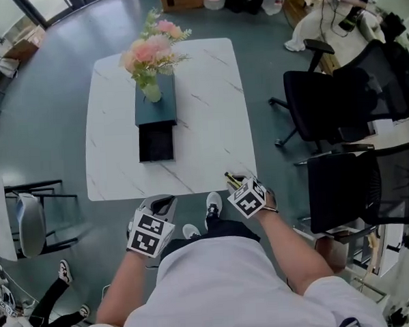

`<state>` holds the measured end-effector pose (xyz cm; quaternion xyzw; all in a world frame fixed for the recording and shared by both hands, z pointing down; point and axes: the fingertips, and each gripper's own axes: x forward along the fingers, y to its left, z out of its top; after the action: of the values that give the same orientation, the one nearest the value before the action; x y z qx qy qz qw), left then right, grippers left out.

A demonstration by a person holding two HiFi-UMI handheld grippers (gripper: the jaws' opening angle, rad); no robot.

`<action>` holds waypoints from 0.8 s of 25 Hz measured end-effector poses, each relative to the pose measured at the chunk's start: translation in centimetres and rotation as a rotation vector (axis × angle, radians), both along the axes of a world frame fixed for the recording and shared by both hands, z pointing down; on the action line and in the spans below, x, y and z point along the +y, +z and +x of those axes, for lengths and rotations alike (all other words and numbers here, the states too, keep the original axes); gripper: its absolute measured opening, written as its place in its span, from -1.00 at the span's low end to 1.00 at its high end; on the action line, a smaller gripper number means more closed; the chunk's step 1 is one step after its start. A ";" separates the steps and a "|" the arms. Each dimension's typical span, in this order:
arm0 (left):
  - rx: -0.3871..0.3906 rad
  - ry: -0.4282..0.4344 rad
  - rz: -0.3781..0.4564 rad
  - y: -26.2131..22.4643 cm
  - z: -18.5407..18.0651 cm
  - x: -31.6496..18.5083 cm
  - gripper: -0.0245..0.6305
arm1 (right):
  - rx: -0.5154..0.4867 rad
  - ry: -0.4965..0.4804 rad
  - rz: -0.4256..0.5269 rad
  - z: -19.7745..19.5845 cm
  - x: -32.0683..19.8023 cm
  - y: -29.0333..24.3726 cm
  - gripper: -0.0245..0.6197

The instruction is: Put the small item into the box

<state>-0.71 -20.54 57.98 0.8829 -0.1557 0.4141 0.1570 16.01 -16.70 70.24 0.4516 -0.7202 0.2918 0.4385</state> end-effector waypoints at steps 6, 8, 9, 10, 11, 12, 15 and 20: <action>-0.032 -0.050 -0.011 0.9 0.2 -1.5 -0.87 | 0.022 -0.057 -0.089 0.4 -0.5 2.4 -0.60; -0.033 -0.065 -0.010 1.2 0.2 -2.0 -0.87 | 0.014 -0.070 -0.110 0.5 -0.5 2.6 -0.60; -0.036 -0.074 -0.012 1.3 0.2 -2.2 -0.87 | 0.008 -0.078 -0.118 0.5 -0.6 2.6 -0.60; -0.038 -0.082 -0.014 1.4 0.2 -2.3 -0.87 | 0.002 -0.086 -0.127 0.4 -0.6 2.7 -0.60; -0.039 -0.089 -0.017 1.5 0.2 -2.3 -0.87 | -0.002 -0.092 -0.137 0.4 -0.6 2.7 -0.60; -0.041 -0.092 -0.021 1.6 0.2 -2.4 -0.87 | -0.005 -0.096 -0.148 0.5 -0.6 2.7 -0.61; -0.048 -0.086 -0.021 1.8 0.5 -2.9 -0.87 | -0.010 -0.108 -0.180 0.7 -0.9 2.8 -0.68; -0.043 -0.065 -0.012 1.6 0.9 -4.5 -0.87 | -0.019 -0.089 -0.178 0.9 -1.6 2.3 -0.68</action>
<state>0.18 -25.06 59.63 0.8674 -0.1850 0.4286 0.1723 16.94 -18.33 72.51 0.3755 -0.7150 0.3391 0.4825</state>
